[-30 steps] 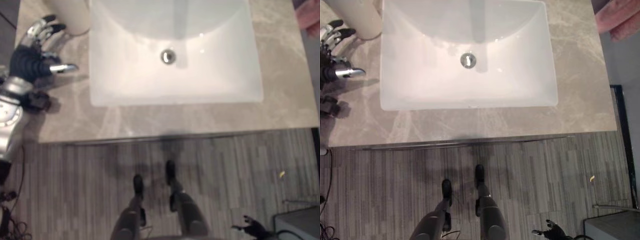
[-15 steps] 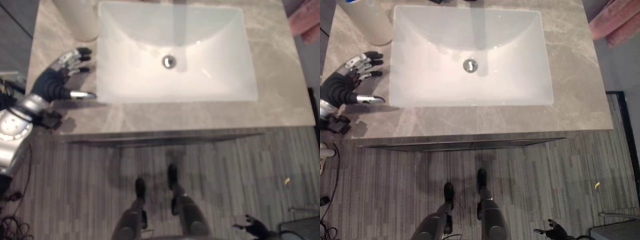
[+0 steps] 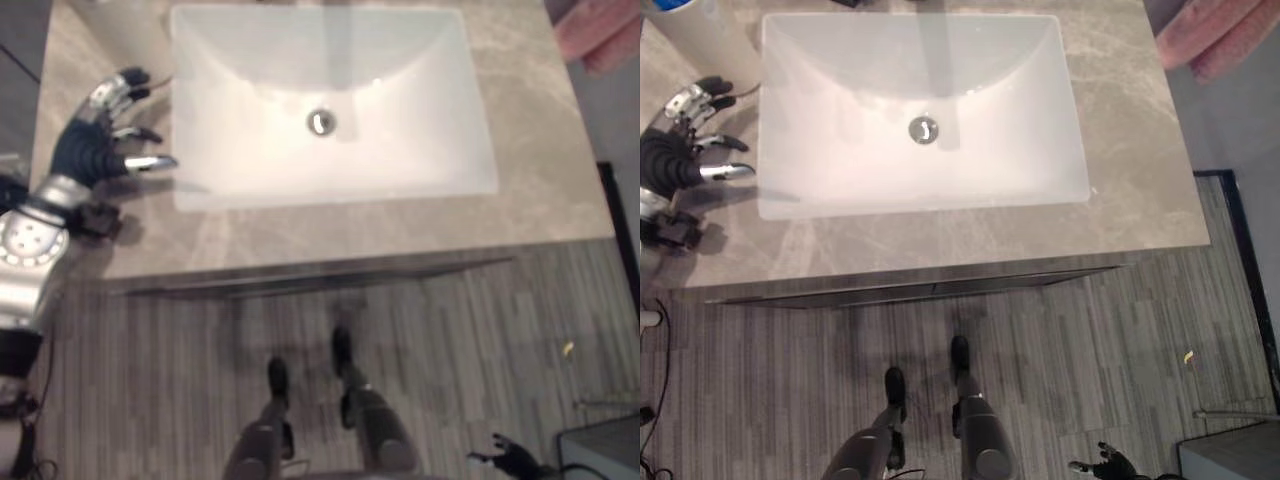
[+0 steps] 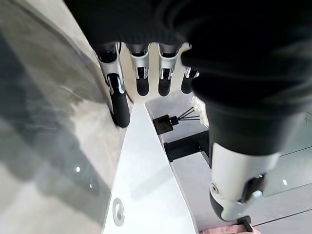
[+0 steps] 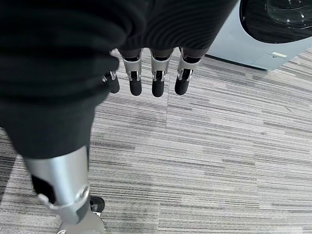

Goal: Put brush and paste in cup on sink, flatten towel.

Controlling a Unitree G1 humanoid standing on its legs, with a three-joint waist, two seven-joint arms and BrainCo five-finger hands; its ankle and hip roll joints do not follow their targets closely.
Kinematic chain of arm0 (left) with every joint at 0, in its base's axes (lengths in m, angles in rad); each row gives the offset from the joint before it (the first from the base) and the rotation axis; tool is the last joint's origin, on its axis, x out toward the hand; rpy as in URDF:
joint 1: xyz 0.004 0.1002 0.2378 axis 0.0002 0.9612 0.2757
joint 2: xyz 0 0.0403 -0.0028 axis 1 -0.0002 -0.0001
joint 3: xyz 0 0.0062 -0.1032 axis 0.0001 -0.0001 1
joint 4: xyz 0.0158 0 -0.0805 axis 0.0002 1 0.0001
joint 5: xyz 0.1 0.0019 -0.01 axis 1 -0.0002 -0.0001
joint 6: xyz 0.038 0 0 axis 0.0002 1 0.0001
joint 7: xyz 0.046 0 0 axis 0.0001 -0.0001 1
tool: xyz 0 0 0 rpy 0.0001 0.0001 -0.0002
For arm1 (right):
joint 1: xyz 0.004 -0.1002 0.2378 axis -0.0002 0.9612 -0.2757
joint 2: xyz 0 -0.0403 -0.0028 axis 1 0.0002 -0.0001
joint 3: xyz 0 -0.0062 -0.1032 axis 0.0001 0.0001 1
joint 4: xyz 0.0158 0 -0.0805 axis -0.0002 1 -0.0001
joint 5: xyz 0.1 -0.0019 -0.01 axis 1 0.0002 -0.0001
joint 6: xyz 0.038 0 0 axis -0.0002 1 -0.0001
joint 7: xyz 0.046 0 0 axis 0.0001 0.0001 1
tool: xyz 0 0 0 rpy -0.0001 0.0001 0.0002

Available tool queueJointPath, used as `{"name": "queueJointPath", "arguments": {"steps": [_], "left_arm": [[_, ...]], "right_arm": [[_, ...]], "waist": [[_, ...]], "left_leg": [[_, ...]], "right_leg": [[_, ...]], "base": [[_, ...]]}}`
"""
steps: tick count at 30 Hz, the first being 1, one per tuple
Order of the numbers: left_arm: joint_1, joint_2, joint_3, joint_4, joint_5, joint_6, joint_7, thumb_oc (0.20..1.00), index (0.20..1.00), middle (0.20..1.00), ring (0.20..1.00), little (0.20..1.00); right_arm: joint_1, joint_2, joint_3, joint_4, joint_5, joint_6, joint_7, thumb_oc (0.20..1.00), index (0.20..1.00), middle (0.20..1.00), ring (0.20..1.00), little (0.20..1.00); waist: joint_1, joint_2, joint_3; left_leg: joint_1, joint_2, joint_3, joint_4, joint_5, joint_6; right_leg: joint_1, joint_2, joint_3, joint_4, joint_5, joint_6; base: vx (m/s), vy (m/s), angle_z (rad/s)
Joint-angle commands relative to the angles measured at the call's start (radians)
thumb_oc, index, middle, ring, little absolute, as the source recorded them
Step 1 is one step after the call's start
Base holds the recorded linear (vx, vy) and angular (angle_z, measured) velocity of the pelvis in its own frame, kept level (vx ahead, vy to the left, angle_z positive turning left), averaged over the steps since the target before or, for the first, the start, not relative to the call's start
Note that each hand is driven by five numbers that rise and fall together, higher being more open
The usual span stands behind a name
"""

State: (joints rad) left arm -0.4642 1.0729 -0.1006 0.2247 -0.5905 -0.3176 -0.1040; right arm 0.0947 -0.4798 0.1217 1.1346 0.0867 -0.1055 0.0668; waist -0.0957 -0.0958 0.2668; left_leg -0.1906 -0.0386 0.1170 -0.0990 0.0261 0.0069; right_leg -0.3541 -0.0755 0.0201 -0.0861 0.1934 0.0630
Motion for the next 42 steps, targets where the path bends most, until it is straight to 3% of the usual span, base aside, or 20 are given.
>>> {"name": "queueJointPath", "arguments": {"steps": [1, 13, 24, 42], "left_arm": [[-0.049, 0.002, -0.030, 0.051, 0.017, -0.023, 0.020, 1.000, 1.000, 1.000, 1.000, 1.000], [-0.137, -0.062, -0.075, 0.126, 0.040, -0.020, 0.091, 1.000, 1.000, 1.000, 1.000, 1.000], [-0.198, -0.114, -0.071, 0.183, 0.094, -0.025, 0.171, 1.000, 1.000, 1.000, 1.000, 1.000], [-0.216, -0.084, -0.019, 0.217, 0.127, -0.032, 0.245, 1.000, 1.000, 1.000, 1.000, 1.000]], "right_arm": [[0.046, -0.068, -0.011, 0.039, 0.015, 0.007, -0.014, 1.000, 1.000, 1.000, 1.000, 1.000], [0.022, -0.051, -0.015, 0.059, 0.055, 0.011, -0.023, 1.000, 1.000, 1.000, 1.000, 1.000], [0.035, -0.034, -0.007, 0.058, 0.047, 0.014, -0.031, 1.000, 1.000, 1.000, 1.000, 1.000], [0.033, -0.032, -0.011, 0.075, 0.057, 0.017, -0.023, 1.000, 1.000, 1.000, 1.000, 1.000]], "waist": [[-0.013, 0.029, -0.032], [-0.025, 0.033, -0.036], [-0.042, 0.015, -0.050], [-0.044, 0.013, -0.059]], "left_leg": [[-0.057, 0.047, -0.002, 0.012, -0.037, -0.011], [-0.075, 0.045, 0.002, 0.012, -0.036, -0.009], [-0.069, 0.058, 0.032, 0.012, -0.039, -0.012], [-0.059, 0.064, 0.063, 0.012, -0.040, -0.013]], "right_leg": [[0.072, -0.030, -0.023, -0.001, -0.125, 0.044], [0.051, -0.031, -0.015, -0.001, -0.117, 0.048], [0.038, -0.021, 0.009, -0.001, -0.117, 0.045], [0.028, -0.014, 0.030, -0.001, -0.112, 0.045]], "base": [[0.00, 0.000, 0.00], [0.00, 0.000, -0.01], [0.00, -0.023, -0.05], [0.00, -0.012, -0.08]]}}
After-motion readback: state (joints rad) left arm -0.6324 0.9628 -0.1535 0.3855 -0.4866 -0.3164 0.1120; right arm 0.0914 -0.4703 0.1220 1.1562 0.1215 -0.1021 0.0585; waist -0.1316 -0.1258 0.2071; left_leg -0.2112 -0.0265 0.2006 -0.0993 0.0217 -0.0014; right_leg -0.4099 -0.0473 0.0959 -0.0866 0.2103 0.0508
